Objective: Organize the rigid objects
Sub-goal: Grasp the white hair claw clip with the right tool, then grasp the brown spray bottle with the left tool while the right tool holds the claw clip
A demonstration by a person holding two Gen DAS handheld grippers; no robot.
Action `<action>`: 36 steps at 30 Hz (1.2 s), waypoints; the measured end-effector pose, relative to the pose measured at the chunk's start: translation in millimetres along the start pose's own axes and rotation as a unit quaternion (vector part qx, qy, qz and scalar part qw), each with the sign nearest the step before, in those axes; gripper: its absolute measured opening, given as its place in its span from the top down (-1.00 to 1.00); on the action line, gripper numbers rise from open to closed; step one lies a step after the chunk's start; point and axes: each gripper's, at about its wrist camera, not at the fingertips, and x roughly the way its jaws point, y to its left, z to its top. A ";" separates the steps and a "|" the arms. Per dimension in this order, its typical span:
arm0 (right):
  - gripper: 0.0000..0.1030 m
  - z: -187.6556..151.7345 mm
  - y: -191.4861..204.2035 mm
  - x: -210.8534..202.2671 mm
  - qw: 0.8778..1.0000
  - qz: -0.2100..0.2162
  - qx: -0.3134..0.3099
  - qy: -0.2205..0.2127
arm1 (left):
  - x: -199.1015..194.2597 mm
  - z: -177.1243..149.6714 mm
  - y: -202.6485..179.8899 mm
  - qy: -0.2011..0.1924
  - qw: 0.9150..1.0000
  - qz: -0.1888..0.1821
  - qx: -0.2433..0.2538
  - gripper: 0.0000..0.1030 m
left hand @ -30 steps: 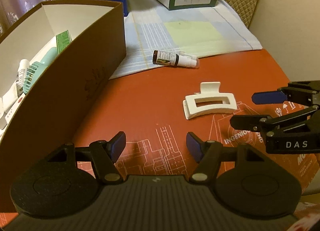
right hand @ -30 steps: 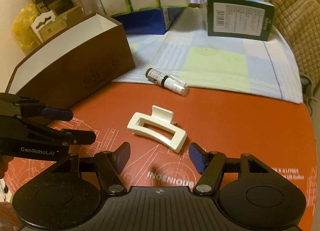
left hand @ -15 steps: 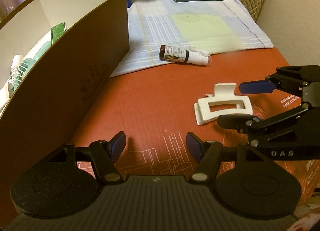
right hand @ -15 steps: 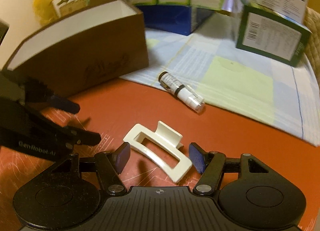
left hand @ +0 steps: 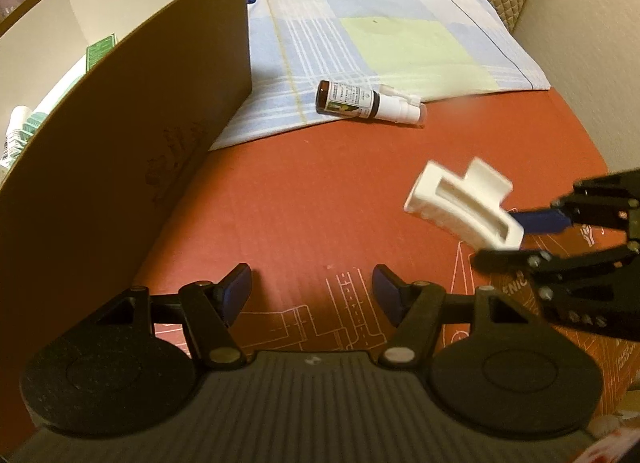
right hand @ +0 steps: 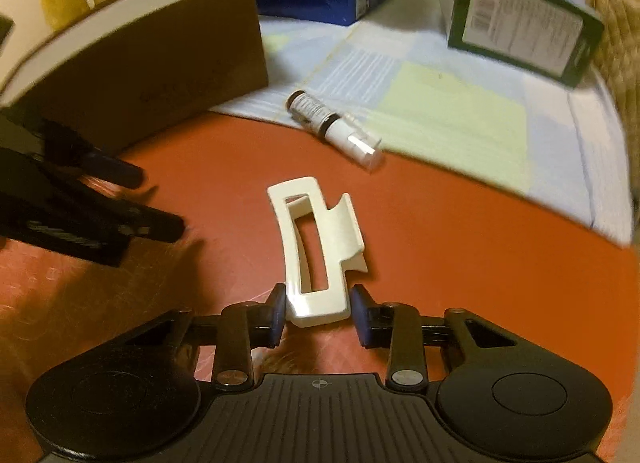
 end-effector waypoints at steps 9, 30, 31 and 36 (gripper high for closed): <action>-0.09 9.3 8.7 -0.6 0.999 -0.034 -0.010 -0.029 | 1.1 5.4 -2.5 -0.006 1.000 -0.003 0.008 -0.23; 0.27 4.9 -42.1 -14.7 0.989 -0.096 0.100 -0.060 | 13.1 46.1 -14.7 -0.056 0.997 -0.030 0.039 -0.24; 0.27 4.5 -47.3 -15.8 0.987 -0.100 0.109 -0.061 | 14.7 50.0 -15.8 -0.058 0.997 -0.032 0.040 -0.26; 0.27 4.1 -69.0 -17.8 0.981 -0.116 0.144 -0.065 | 22.8 67.0 -26.7 -0.064 0.996 -0.040 0.043 -0.31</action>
